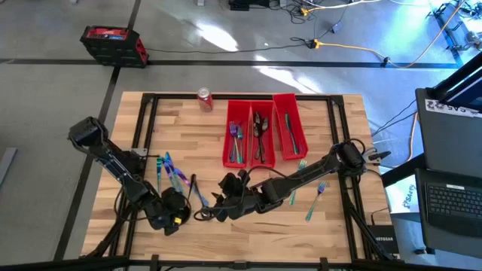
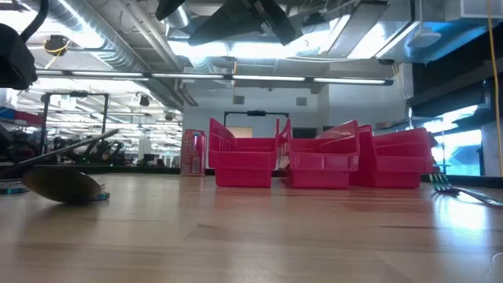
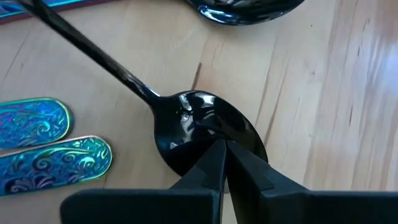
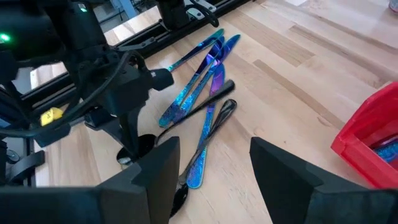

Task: Sort silverware
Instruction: Put the black spoon into the center red bin

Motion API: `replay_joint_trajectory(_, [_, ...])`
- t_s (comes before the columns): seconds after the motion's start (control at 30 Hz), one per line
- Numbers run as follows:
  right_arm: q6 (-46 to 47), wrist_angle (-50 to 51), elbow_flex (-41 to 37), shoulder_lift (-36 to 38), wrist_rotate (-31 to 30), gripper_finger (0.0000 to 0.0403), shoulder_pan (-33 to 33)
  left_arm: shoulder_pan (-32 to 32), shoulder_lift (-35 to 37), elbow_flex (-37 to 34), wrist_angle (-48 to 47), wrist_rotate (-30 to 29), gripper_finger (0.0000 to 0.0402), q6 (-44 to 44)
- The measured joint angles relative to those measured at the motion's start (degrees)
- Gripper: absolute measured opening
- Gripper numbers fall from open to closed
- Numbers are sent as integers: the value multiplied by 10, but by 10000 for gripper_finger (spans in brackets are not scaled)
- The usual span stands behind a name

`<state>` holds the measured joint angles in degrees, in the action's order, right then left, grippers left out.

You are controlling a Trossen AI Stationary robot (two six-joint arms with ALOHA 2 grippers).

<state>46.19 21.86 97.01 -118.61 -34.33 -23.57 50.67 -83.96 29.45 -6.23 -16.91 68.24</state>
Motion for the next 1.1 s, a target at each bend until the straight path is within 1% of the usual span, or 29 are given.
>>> replay_joint_trajectory(0.2, [0,28,0,0,-1,182,0,6,0,0,-11,1,0,3])
replay_joint_trajectory(0.4, [0,28,0,0,-1,182,0,6,0,0,-12,17,0,-9])
replay_joint_trajectory(0.53, [0,28,0,0,-1,182,0,6,0,0,-11,29,0,-37])
replay_joint_trajectory(0.7, [0,27,0,0,-1,182,0,6,0,-1,-9,34,0,-119])
replay_joint_trajectory(0.97, [0,28,0,0,0,182,0,5,0,-1,-7,44,0,-295])
replay_joint_trajectory(1.1, [0,33,0,0,5,182,0,2,0,-1,-9,47,0,-353])
